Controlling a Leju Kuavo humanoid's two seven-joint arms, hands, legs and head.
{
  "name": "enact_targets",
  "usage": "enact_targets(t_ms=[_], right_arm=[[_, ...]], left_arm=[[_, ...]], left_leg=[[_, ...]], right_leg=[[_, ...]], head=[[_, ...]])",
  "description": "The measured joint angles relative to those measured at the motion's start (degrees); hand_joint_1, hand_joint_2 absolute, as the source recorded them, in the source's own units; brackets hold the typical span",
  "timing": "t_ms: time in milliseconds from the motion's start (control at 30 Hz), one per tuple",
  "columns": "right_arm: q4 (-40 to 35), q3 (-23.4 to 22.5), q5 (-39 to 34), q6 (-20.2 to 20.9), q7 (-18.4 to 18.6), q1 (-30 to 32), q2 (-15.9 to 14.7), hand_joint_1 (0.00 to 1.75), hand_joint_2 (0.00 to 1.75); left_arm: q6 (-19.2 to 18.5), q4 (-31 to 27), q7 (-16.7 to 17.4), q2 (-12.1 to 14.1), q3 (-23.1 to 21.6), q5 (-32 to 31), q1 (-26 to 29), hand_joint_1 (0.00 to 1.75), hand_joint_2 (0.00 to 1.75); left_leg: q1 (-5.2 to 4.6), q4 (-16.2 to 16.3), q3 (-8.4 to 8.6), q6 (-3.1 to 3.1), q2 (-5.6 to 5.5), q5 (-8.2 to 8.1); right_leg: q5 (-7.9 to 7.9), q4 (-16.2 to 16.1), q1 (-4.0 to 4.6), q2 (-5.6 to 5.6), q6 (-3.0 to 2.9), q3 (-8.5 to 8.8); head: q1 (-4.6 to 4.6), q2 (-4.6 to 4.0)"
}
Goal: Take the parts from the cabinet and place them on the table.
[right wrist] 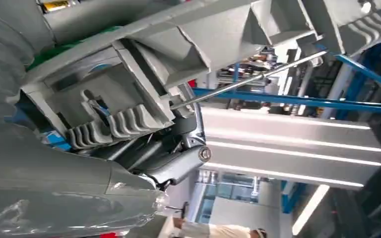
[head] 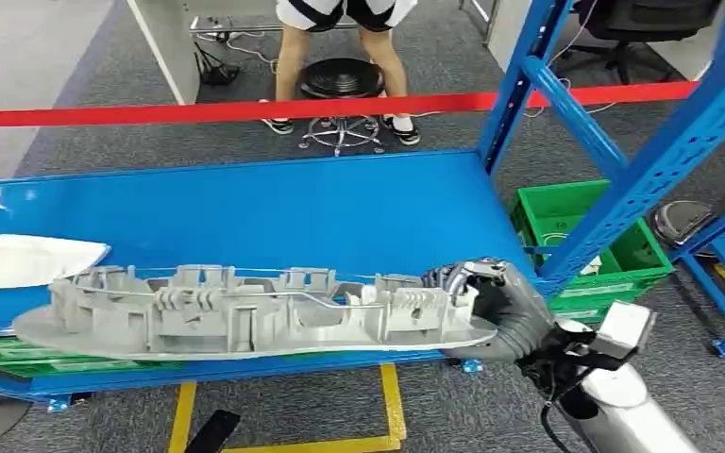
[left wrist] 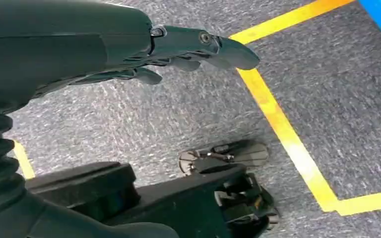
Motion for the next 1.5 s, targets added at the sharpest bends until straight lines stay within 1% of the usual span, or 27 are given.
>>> enact_targets(t_ms=[67, 133, 167, 267, 300, 367, 433, 467, 500, 567, 633, 700, 767, 800, 833, 867, 933, 1000, 1133, 1200, 1267, 1300, 1333, 1367, 1433, 1467, 1500], right_arm=[[0.02, -0.63, 0.11, 0.28, 0.02, 0.23, -0.02, 1.75, 1.75], [0.00, -1.02, 0.22, 0.33, 0.02, 0.40, -0.02, 1.75, 1.75], [-0.13, -1.22, 0.35, 0.37, 0.02, 0.52, 0.07, 1.75, 1.75], [-0.57, -1.46, 0.83, 0.44, 0.13, 0.55, 0.35, 1.75, 1.75], [-0.59, -1.31, 1.01, 0.48, 0.33, 0.47, 0.68, 1.75, 1.75], [-0.55, -0.59, 1.07, 0.52, 0.94, -0.18, 1.36, 1.75, 1.75], [-0.55, 0.35, 0.98, 0.13, 1.25, -1.41, 1.97, 1.75, 1.75], [-0.55, 0.64, 0.83, 0.04, 1.25, -1.90, 2.23, 1.75, 1.75], [-0.55, 1.05, 0.61, -0.02, 1.27, -2.41, 2.34, 1.75, 1.75], [-0.55, 1.71, 0.39, -0.18, 1.27, -2.89, 2.47, 1.75, 1.75], [-0.55, 2.01, -0.02, -0.46, 1.22, -2.93, 2.49, 1.75, 1.75], [-0.55, 2.25, -0.31, -0.68, 1.18, -2.99, 2.49, 1.75, 1.75], [-0.55, 2.58, -0.42, -0.79, 1.16, -3.02, 2.49, 1.75, 1.75], [-0.52, 2.67, -0.46, -0.77, 1.16, -3.01, 2.49, 1.75, 1.75], [-0.52, 2.71, -0.46, -0.81, 1.16, -3.01, 2.49, 1.75, 1.75], [-0.52, 2.76, -0.48, -0.83, 1.18, -3.03, 2.49, 1.75, 1.75], [-0.52, 2.91, -0.61, -0.83, 1.14, -3.40, 2.49, 1.75, 1.75], [-0.52, 2.89, 0.13, -1.61, 0.42, -4.23, 2.56, 1.75, 1.75], [-0.52, 2.54, 3.76, -6.04, -1.95, -4.26, 2.67, 1.75, 1.75], [-0.61, 2.43, 3.93, -6.82, -2.08, -4.17, 2.69, 1.75, 1.75], [-0.72, 2.21, 3.50, -6.75, -2.14, -3.88, 2.69, 1.75, 1.75], [-0.72, 1.92, 3.23, -6.58, -2.19, -3.47, 2.69, 1.75, 1.75], [-0.72, 1.64, 2.97, -6.38, -2.25, -3.01, 2.67, 1.75, 1.75], [-0.72, 1.40, 2.86, -6.19, -2.29, -2.70, 2.67, 1.75, 1.75], [-0.72, 1.05, 2.71, -5.86, -2.42, -2.34, 2.67, 1.75, 1.75], [-0.72, 0.96, 2.60, -5.62, -2.64, -2.27, 2.67, 1.75, 1.75], [-0.85, 0.90, 2.56, -5.25, -2.90, -2.21, 2.67, 1.75, 1.75]], left_arm=[[0.00, 0.00, 0.02, -0.04, 0.07, 1.16, 0.12, 0.00, 1.75], [0.22, 0.00, -0.04, 0.04, 0.13, 1.55, 0.11, 0.00, 1.75], [0.72, 0.00, -0.22, 0.04, 0.15, 1.88, 0.11, 0.00, 1.75], [1.10, 0.00, -1.78, 0.24, 0.24, 2.68, 0.33, 0.00, 1.75], [0.76, 0.00, -2.67, 0.64, 0.31, 2.79, 0.67, 0.00, 1.75], [0.33, 0.00, -4.02, 1.42, 0.55, 3.34, 1.46, 0.00, 1.75], [0.04, 0.00, -4.57, 2.14, 0.92, 3.71, 1.77, 0.00, 1.75], [0.02, 0.00, -4.77, 2.52, 1.16, 3.87, 1.71, 0.00, 1.75], [0.02, 0.00, -5.11, 2.80, 1.29, 3.93, 1.65, 0.00, 1.75], [-0.07, 0.00, -5.53, 3.02, 1.44, 3.91, 1.76, 0.00, 1.75], [-0.07, 0.00, -5.60, 3.02, 1.53, 3.89, 1.93, 0.00, 1.75], [0.18, 0.00, -5.64, 3.02, 1.60, 3.91, 1.67, 0.00, 1.75], [0.37, 0.00, -5.66, 2.91, 1.62, 3.91, 1.60, 0.00, 1.75], [0.42, 0.00, -5.66, 2.91, 1.64, 3.91, 1.61, 0.00, 1.75], [0.44, 0.00, -5.66, 2.91, 1.66, 3.91, 1.61, 0.00, 1.75], [0.46, 0.00, -5.66, 2.91, 1.68, 3.91, 1.61, 0.00, 1.75], [0.48, 0.00, -5.64, 2.89, 1.73, 3.97, 1.59, 0.00, 1.75], [0.57, 0.00, -5.42, 2.95, 1.79, 4.04, 1.54, 0.00, 1.75], [0.63, 0.00, -5.51, 3.56, 1.79, 3.36, 1.79, 0.00, 1.75], [0.63, 0.00, -5.57, 3.67, 1.79, 3.28, 1.94, 0.00, 1.75], [0.63, 0.00, -5.57, 3.85, 1.79, 3.25, 1.97, 0.00, 1.75], [0.63, 0.00, -5.57, 3.85, 1.79, 3.25, 1.97, 0.00, 1.75], [0.63, 0.00, -5.57, 3.85, 1.79, 3.25, 2.01, 0.00, 1.75], [0.63, 0.00, -5.62, 3.85, 1.79, 3.25, 2.05, 0.00, 1.75], [0.68, 0.00, -5.82, 3.85, 1.81, 3.23, 2.02, 0.00, 1.75], [0.74, 0.00, -5.97, 3.85, 1.81, 3.19, 1.96, 0.00, 1.75], [0.81, 0.00, -6.10, 3.83, 1.81, 3.12, 1.83, 0.00, 1.75]], left_leg=[[0.10, -0.08, -0.16, -0.76, -0.06, 0.53], [0.27, 0.32, -0.81, -1.35, 0.06, -0.08], [0.20, 2.10, -1.59, -1.57, 0.19, -2.51], [0.19, 15.29, -5.91, -1.97, 0.19, -10.74], [0.19, 17.93, -6.41, -1.92, 0.19, -11.45], [0.13, 15.73, -4.05, -1.57, 0.19, -9.04], [-0.09, 5.77, 2.47, -0.81, 0.20, -5.34], [-0.31, 1.32, 5.37, -0.42, 0.26, -5.77], [-0.50, -0.55, 6.23, -0.32, 0.22, -6.09], [-0.76, -0.34, 5.59, 0.03, 0.09, -5.63], [-0.35, -0.86, 5.05, 1.00, 0.24, -4.44], [-0.32, -0.83, 3.93, 1.69, 0.41, -3.55], [-0.37, -0.79, 2.75, 1.72, 0.46, -2.59], [-0.40, -0.75, 2.16, 1.71, 0.49, -2.09], [-0.43, -0.73, 1.55, 1.66, 0.49, -1.61], [-0.44, -0.69, 0.98, 1.59, 0.50, -1.16], [-0.43, -0.58, 0.01, 1.27, 0.48, -0.37], [-0.71, -0.33, -0.61, 0.65, 0.43, 0.26], [-0.57, -0.46, -1.11, -0.70, 0.36, 1.80], [-0.38, 2.81, -2.59, -1.42, 0.43, -3.24], [-0.23, 11.61, -5.17, -1.93, 0.43, -9.43], [-0.24, 15.52, -6.09, -2.05, 0.43, -10.86], [-0.24, 17.51, -6.07, -2.08, 0.43, -10.51], [-0.24, 17.00, -4.97, -2.04, 0.44, -8.86], [-0.23, 10.05, 0.02, -1.76, 0.44, -4.89], [-0.23, 5.18, 3.39, -1.57, 0.44, -4.27], [-0.39, 0.45, 6.51, -1.31, 0.41, -5.39]], right_leg=[[-0.18, 0.27, 0.18, 0.02, -0.66, -0.66], [0.61, 0.10, -0.08, -0.14, -1.98, -1.44], [0.96, 0.10, -0.06, -0.14, -2.52, -1.93], [2.06, 0.14, 0.21, -0.43, -3.19, -3.55], [2.46, 0.15, 0.34, -0.45, -3.22, -4.09], [3.24, 0.16, 0.55, -0.37, -3.21, -5.08], [4.07, 0.17, 0.66, -0.22, -3.01, -5.82], [4.36, 0.22, 0.68, -0.31, -2.77, -5.96], [4.67, 0.29, 0.89, -0.44, -2.41, -6.24], [5.52, -0.02, 0.70, -0.72, -1.83, -6.24], [6.10, -0.26, 0.63, -0.70, -1.12, -6.63], [0.56, 4.24, 0.63, -0.66, -0.59, -8.51], [-5.00, 13.30, 0.64, -0.69, -0.22, -10.89], [-6.02, 16.58, 0.66, -0.68, -0.16, -11.46], [-5.31, 17.59, 0.66, -0.69, -0.18, -11.00], [-3.56, 16.27, 0.67, -0.68, -0.28, -9.39], [0.11, 6.85, 0.68, -0.69, -0.66, -2.55], [-2.10, -1.40, 0.88, -0.60, -0.91, 3.00], [-1.10, -1.44, 0.95, -0.49, -2.50, 0.95], [0.14, -1.45, 0.70, -0.60, -3.54, 0.32], [1.23, -1.39, 0.72, -0.61, -3.69, -1.20], [1.73, -1.36, 0.73, -0.63, -3.64, -1.89], [2.26, -1.35, 0.73, -0.72, -3.58, -2.60], [2.75, -1.31, 0.73, -0.74, -3.48, -3.23], [3.70, -1.18, 0.70, -0.69, -3.19, -4.45], [4.14, -1.13, 0.69, -0.66, -3.01, -4.83], [4.48, -0.97, 1.04, -0.59, -2.63, -5.28]], head=[[-0.02, 0.00], [0.00, -0.02], [-0.13, -0.02], [-0.15, -0.02], [-0.15, 0.00], [-0.18, 0.00], [-0.17, 0.00], [-0.15, 0.00], [-0.05, -0.02], [-0.31, -0.02], [-0.35, -0.02], [0.15, -0.02], [0.13, 0.00], [0.18, 0.00], [0.11, -0.02], [0.15, -0.02], [0.15, 0.00], [0.07, 0.00], [0.11, -0.02], [-0.29, -0.02], [-0.37, -0.02], [-0.39, 0.00], [-0.35, 0.00], [-0.39, 0.00], [-0.37, -0.02], [-0.39, 0.00], [-0.42, 0.00]])
